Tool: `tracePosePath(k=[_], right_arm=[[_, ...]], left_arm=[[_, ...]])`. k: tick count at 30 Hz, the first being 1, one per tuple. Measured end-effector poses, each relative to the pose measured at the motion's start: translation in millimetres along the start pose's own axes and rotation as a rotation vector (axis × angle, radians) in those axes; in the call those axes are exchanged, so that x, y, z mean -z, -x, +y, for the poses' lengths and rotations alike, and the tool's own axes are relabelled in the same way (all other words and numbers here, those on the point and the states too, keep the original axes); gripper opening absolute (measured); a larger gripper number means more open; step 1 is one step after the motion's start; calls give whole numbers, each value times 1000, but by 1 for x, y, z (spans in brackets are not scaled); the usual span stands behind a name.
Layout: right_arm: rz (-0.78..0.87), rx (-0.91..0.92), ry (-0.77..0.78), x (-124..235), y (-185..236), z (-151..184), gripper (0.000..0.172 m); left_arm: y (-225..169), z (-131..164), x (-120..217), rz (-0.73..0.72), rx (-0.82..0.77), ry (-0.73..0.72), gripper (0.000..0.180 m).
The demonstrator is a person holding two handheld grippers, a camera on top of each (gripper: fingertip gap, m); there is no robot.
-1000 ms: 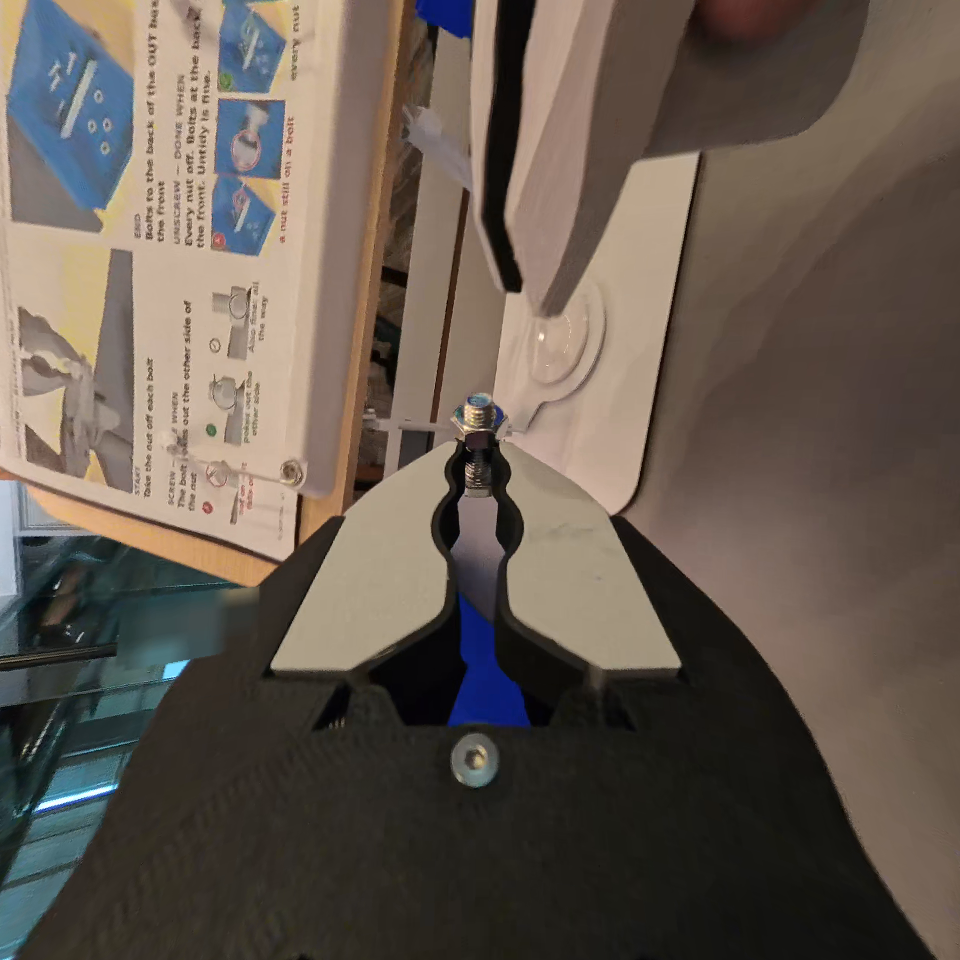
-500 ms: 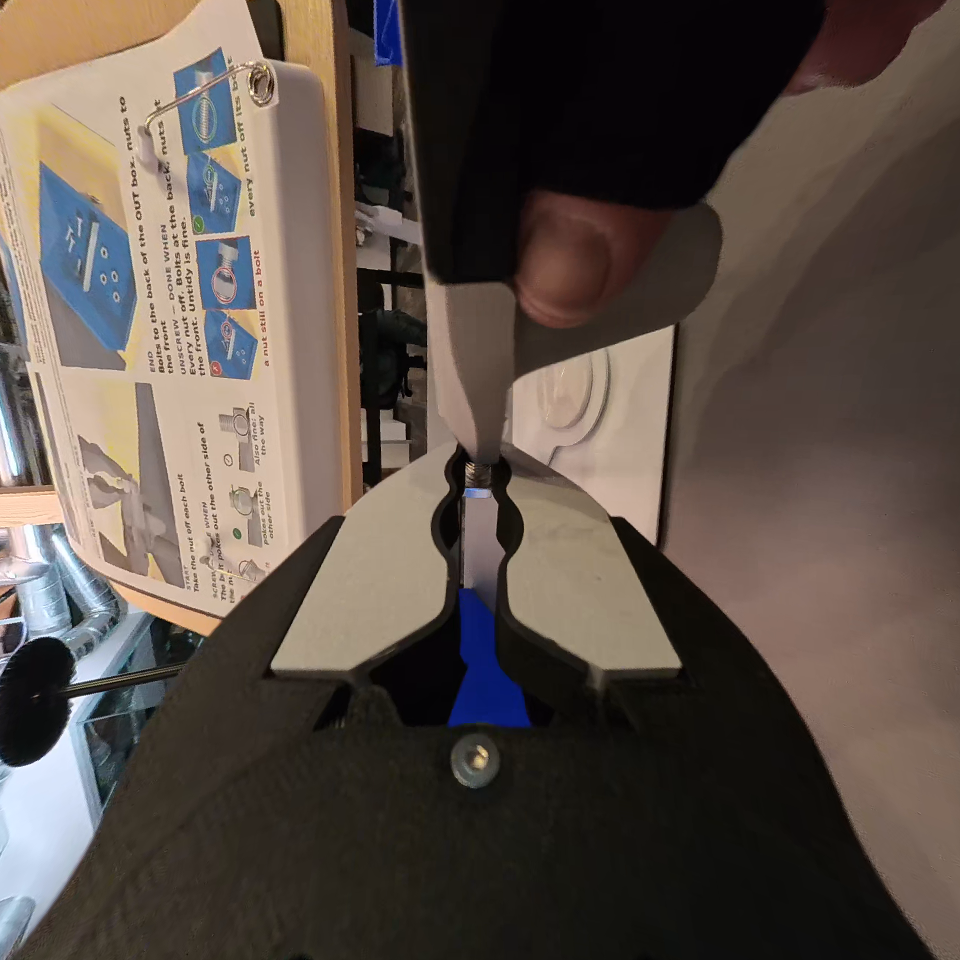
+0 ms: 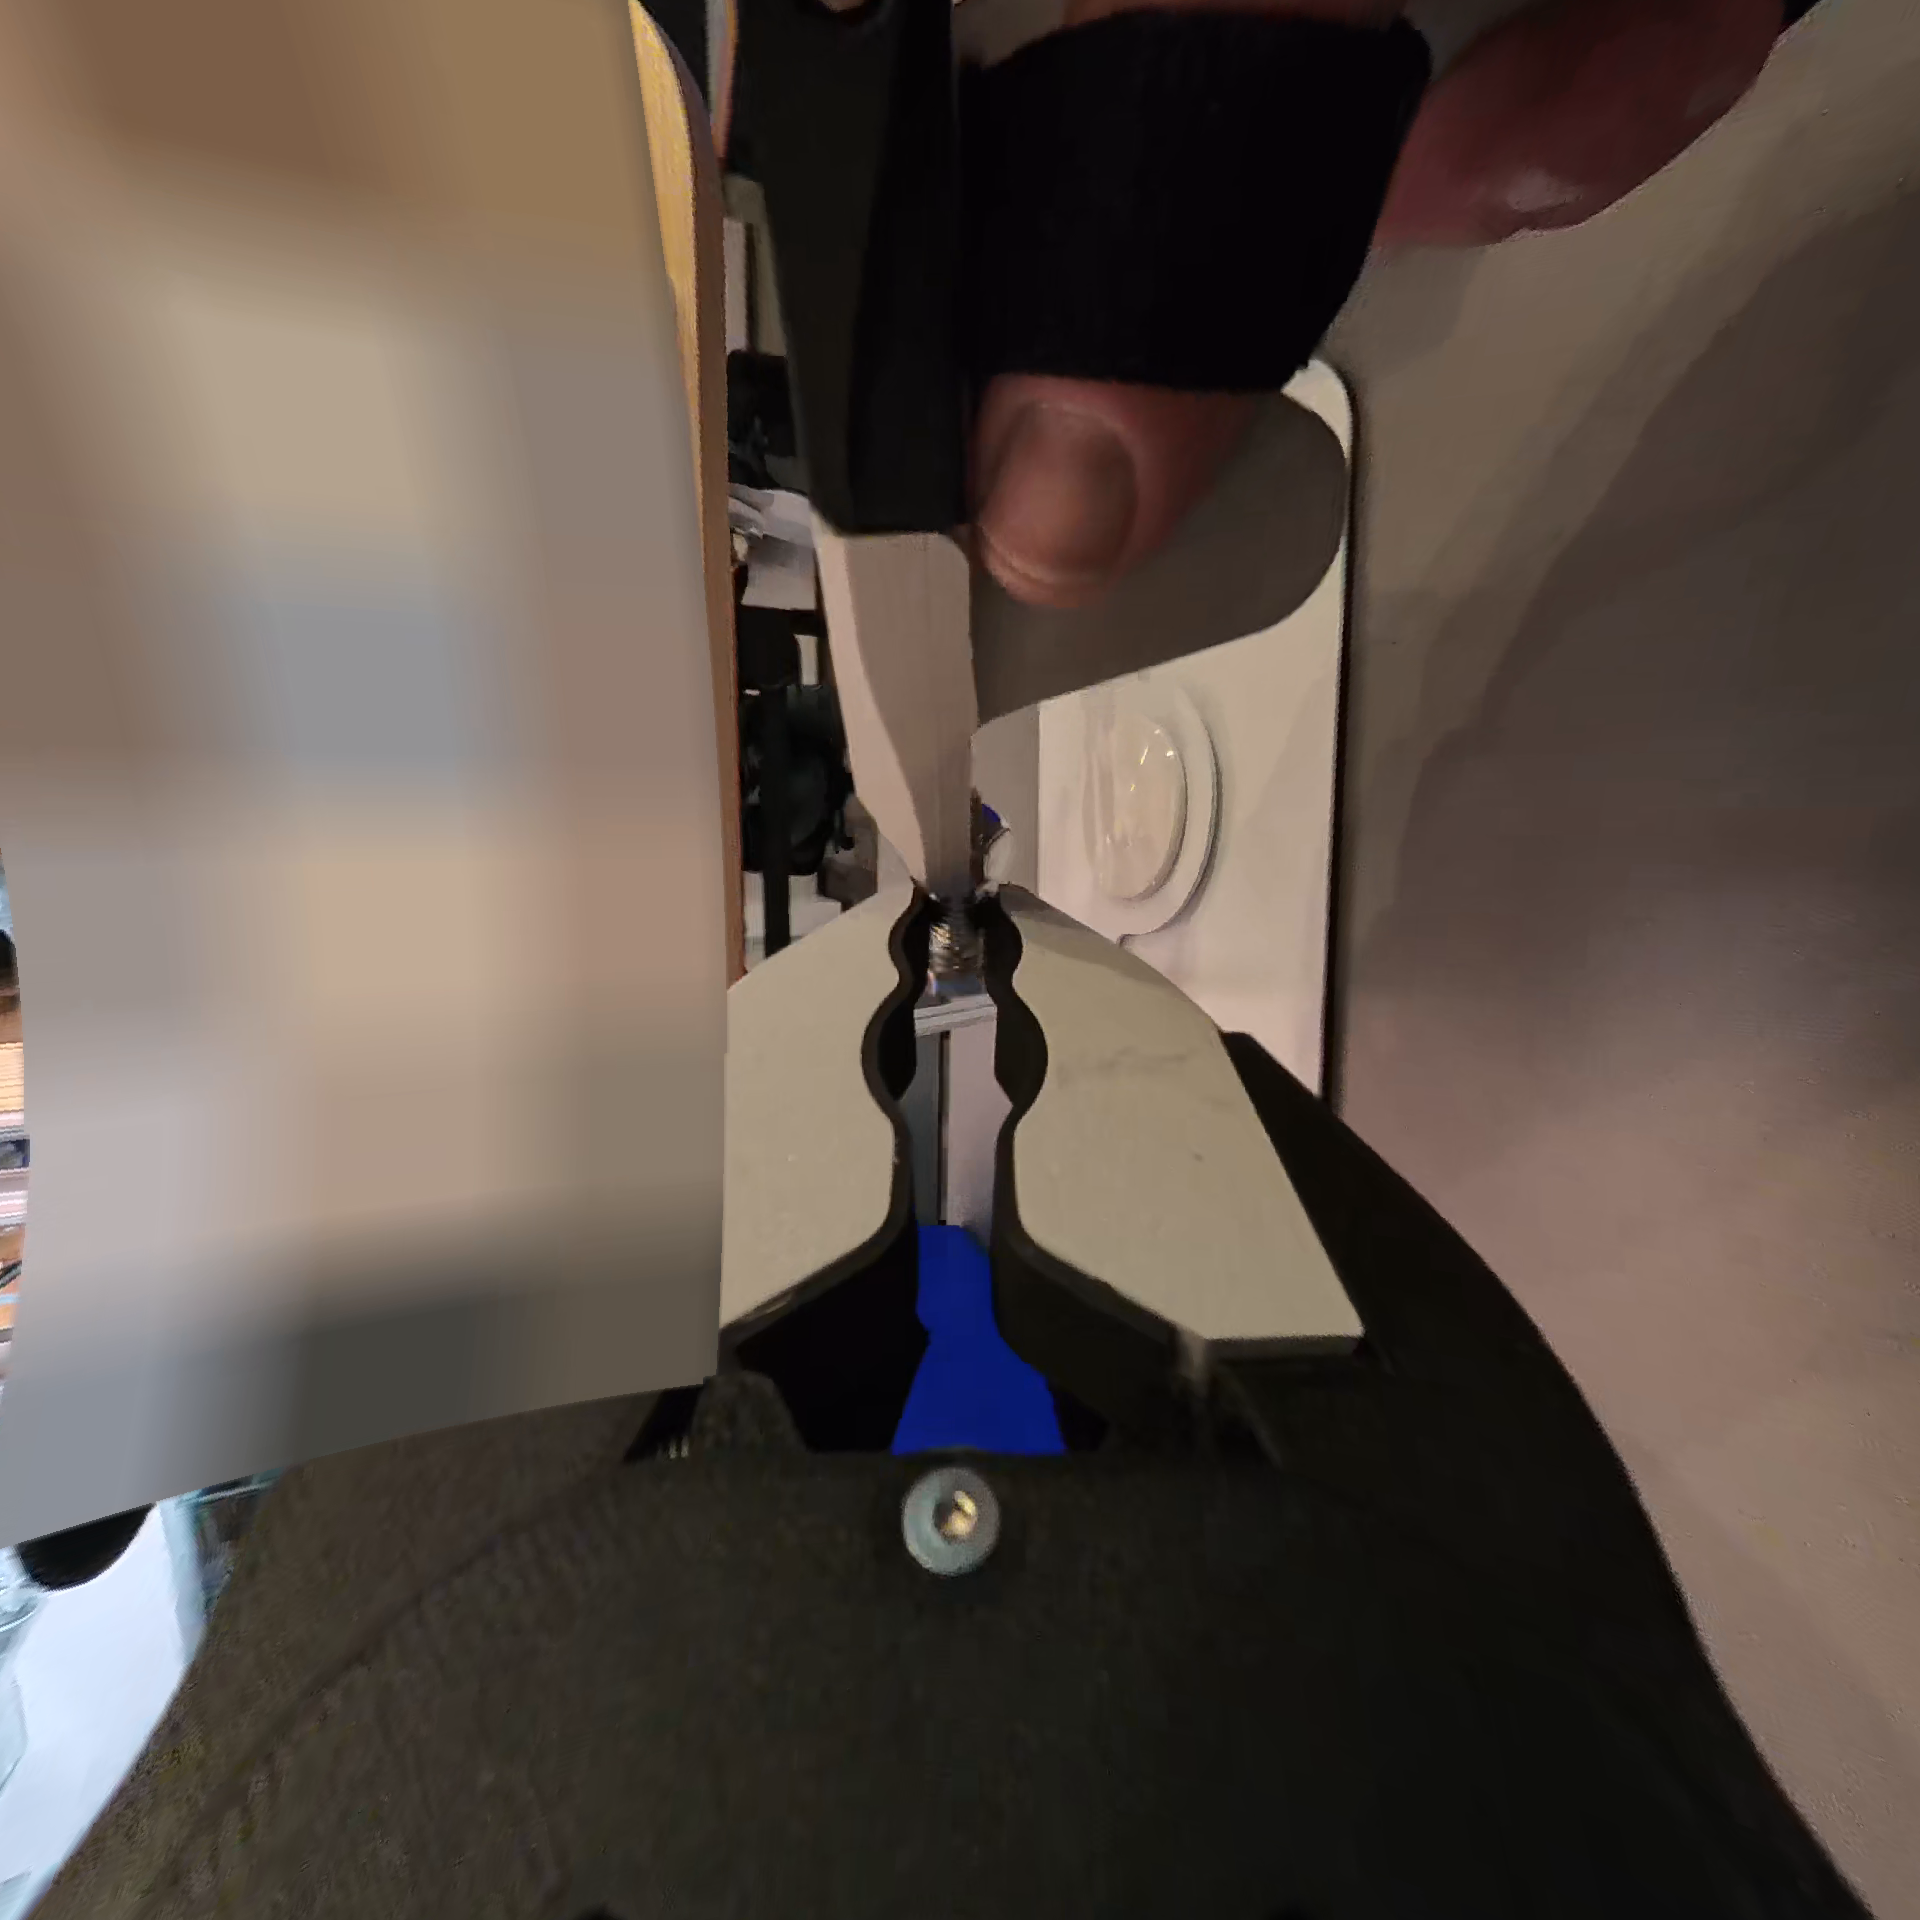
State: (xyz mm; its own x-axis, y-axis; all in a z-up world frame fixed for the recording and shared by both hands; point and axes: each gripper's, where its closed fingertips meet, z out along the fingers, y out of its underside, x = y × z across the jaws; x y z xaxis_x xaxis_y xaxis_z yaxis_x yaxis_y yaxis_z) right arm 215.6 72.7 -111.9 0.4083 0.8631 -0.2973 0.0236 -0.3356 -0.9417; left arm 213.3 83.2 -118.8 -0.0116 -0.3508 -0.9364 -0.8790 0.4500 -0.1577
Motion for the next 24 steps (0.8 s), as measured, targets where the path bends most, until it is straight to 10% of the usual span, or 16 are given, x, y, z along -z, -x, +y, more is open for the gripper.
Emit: tracePosePath(k=[1,13,24], right_arm=[[-2,5,1,1,1,-1,17],[-200,5,-19,15,22,-11,17],[-463,-64,-25,21,47,-10,17]], left_arm=[[-1,0,2,23,17,-8,11],[-1,-13,26,223,376,-339,54],[-2,-24,41,365,560,-581,42]])
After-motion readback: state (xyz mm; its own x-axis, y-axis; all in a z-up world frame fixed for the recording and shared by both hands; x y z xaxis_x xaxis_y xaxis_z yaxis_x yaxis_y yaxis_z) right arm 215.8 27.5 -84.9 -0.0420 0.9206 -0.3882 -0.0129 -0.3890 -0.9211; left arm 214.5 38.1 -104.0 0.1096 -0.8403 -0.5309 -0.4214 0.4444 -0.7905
